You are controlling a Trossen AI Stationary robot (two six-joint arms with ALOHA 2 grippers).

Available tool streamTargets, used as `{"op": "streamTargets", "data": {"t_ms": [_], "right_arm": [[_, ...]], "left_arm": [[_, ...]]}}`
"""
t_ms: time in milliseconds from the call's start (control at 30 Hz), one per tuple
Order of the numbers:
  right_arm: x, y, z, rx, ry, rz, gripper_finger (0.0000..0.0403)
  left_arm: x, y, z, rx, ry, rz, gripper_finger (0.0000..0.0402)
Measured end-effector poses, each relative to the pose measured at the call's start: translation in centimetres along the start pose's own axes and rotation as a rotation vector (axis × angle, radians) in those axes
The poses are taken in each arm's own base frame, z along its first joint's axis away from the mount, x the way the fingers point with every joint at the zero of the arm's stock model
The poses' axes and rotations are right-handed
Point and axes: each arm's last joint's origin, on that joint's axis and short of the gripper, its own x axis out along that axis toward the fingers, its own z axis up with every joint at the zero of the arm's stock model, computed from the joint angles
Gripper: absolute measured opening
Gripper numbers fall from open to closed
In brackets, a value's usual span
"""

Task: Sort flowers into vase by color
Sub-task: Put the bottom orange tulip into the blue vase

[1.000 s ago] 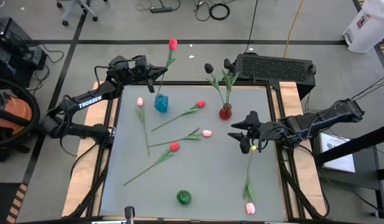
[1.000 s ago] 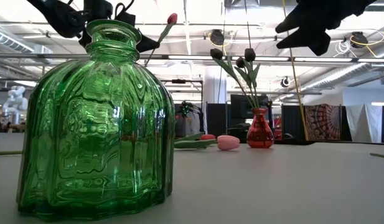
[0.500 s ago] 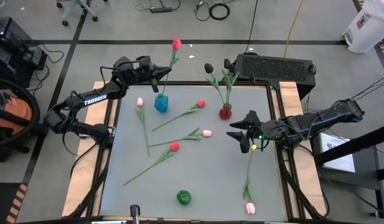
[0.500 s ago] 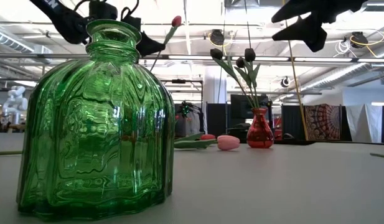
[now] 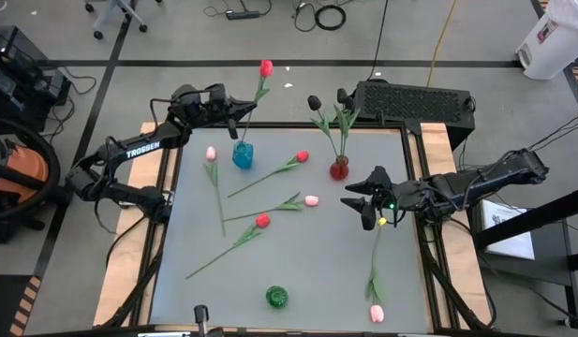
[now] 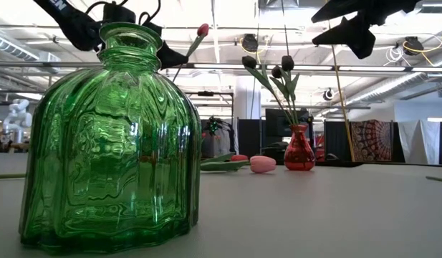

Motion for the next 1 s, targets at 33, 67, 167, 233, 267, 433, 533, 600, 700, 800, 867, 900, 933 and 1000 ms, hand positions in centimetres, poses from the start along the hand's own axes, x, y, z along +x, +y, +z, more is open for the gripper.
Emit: {"op": "streamTargets", "data": {"t_ms": [33,67,167,233,267,433,533,600,700,800,867,900,933,1000], "right_arm": [[0.0,0.0,0.0,0.000,0.000,0.000,0.0210],[0.0,0.0,0.0,0.002,-0.002,0.002,0.0210],[0.0,0.0,0.1,0.008,-0.005,0.004,0.0210],[0.0,0.0,0.1,0.011,-0.005,0.004,0.0210],[0.0,0.0,0.1,0.011,-0.005,0.004,0.0210],[0.0,0.0,0.1,0.011,-0.005,0.004,0.0210],[0.0,0.0,0.1,0.011,-0.005,0.004,0.0210],[0.0,0.0,0.1,0.011,-0.005,0.004,0.0210],[0.0,0.0,0.1,0.011,-0.005,0.004,0.0210],[0.0,0.0,0.1,0.011,-0.005,0.004,0.0210],[0.0,0.0,0.1,0.011,-0.005,0.004,0.0210],[0.0,0.0,0.1,0.011,-0.005,0.004,0.0210],[0.0,0.0,0.1,0.011,-0.005,0.004,0.0210],[0.0,0.0,0.0,0.010,-0.004,0.004,0.0210]], "left_arm": [[0.0,0.0,0.0,0.001,0.000,0.000,0.0002],[0.0,0.0,0.0,0.001,0.000,0.000,0.0002],[0.0,0.0,0.0,0.014,0.001,-0.001,0.0002],[0.0,0.0,0.0,0.016,0.002,0.000,0.0002],[0.0,0.0,0.0,0.015,0.004,0.000,0.0002],[0.0,0.0,-0.4,-0.002,0.032,0.014,0.0012],[0.0,0.1,-0.7,-0.021,0.063,0.048,0.0028],[0.0,0.2,-0.8,-0.024,0.072,0.055,0.0036],[0.0,0.2,-0.8,-0.023,0.073,0.056,0.0040],[0.0,0.2,-0.9,-0.032,0.078,0.056,0.0042],[-0.1,0.2,-1.0,-0.041,0.088,0.054,0.0042],[-0.1,0.1,-1.1,-0.046,0.095,0.046,0.0042],[-0.1,0.1,-1.1,-0.051,0.102,0.033,0.0043],[-0.1,0.0,-1.2,-0.073,0.112,0.007,0.0043]]}}
